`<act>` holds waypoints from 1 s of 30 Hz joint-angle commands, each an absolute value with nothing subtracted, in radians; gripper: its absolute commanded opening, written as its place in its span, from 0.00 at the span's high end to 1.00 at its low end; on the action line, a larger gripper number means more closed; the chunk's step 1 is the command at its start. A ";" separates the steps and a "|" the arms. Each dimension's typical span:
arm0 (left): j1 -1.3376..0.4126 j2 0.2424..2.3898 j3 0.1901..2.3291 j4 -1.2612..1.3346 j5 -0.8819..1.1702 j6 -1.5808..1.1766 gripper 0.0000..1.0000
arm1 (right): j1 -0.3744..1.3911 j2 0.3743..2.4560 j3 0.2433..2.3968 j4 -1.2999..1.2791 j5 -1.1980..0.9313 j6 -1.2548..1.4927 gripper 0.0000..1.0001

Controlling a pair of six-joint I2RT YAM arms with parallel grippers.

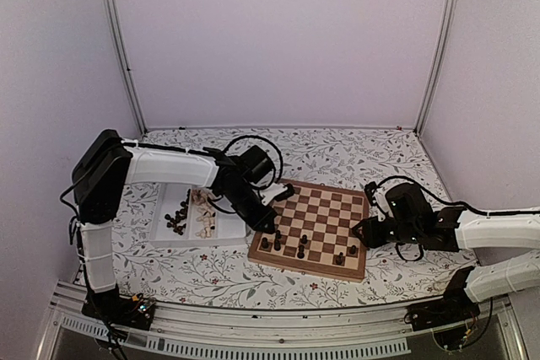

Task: Set up the chess pieces on the board
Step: Move the chess piece to the chessboard, then adjust the chess piece on the chessboard.

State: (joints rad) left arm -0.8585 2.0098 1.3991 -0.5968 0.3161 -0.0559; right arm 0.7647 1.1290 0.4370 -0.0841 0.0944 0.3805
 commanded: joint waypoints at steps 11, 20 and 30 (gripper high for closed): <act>-0.895 2.030 1.417 -0.605 0.393 -0.035 1.00 | 0.759 1.140 0.437 -0.060 0.091 0.381 0.55; -0.873 1.993 1.411 -0.598 0.334 -0.044 1.00 | 0.760 1.140 0.443 -0.052 0.077 0.372 0.55; -0.792 1.824 1.458 -0.584 0.221 -0.003 0.82 | 0.759 1.293 0.575 -0.014 0.014 0.241 0.58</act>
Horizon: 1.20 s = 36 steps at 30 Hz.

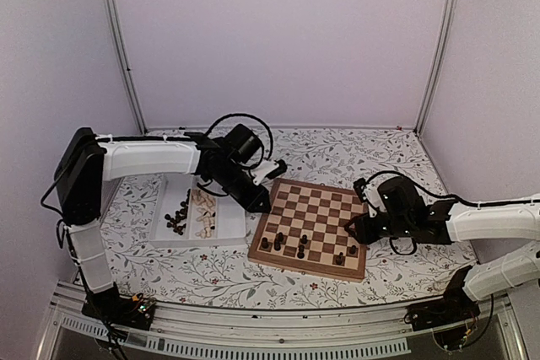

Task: Set up the chess pieces on the board
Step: Adjust the chess piece on the chessboard.

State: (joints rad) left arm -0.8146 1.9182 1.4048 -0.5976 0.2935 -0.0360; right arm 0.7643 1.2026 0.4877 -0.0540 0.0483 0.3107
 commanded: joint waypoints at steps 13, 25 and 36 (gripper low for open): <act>-0.720 1.705 1.336 -0.422 0.226 0.021 0.75 | 0.759 1.712 0.837 -0.043 -0.188 0.147 0.83; -0.666 1.660 1.275 -0.388 0.271 0.010 0.75 | 0.780 1.805 0.865 -0.085 -0.383 0.089 0.90; -0.655 1.677 1.278 -0.392 0.288 0.003 0.75 | 0.807 1.762 0.866 -0.135 -0.418 0.063 0.92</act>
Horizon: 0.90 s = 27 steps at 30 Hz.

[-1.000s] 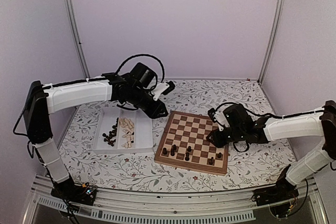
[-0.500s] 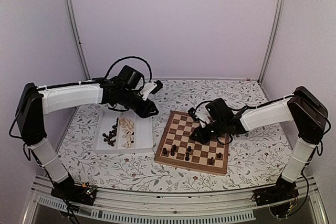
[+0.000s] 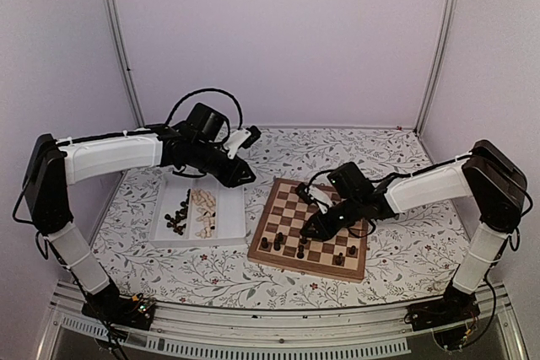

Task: Set up the chess pieces on the board
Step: Adjust the chess piece on the chessboard.

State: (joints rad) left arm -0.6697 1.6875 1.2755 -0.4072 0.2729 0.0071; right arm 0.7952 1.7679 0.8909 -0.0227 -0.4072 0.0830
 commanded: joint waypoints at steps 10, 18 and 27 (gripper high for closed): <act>-0.653 1.700 1.285 -0.406 0.289 0.003 0.75 | 0.811 1.732 0.861 -0.152 -0.413 0.060 0.92; -0.652 1.707 1.287 -0.414 0.267 0.003 0.75 | 0.812 1.722 0.862 -0.155 -0.387 0.069 0.92; -0.636 1.588 1.230 -0.520 -0.099 -0.121 0.57 | 0.772 1.566 0.862 -0.197 -0.202 0.118 0.77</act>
State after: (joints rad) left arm -0.6643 1.6878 1.2751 -0.4549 0.1081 -0.0406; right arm 0.7929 1.6745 0.8764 -0.1577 -0.3099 0.0902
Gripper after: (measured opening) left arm 0.394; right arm 0.194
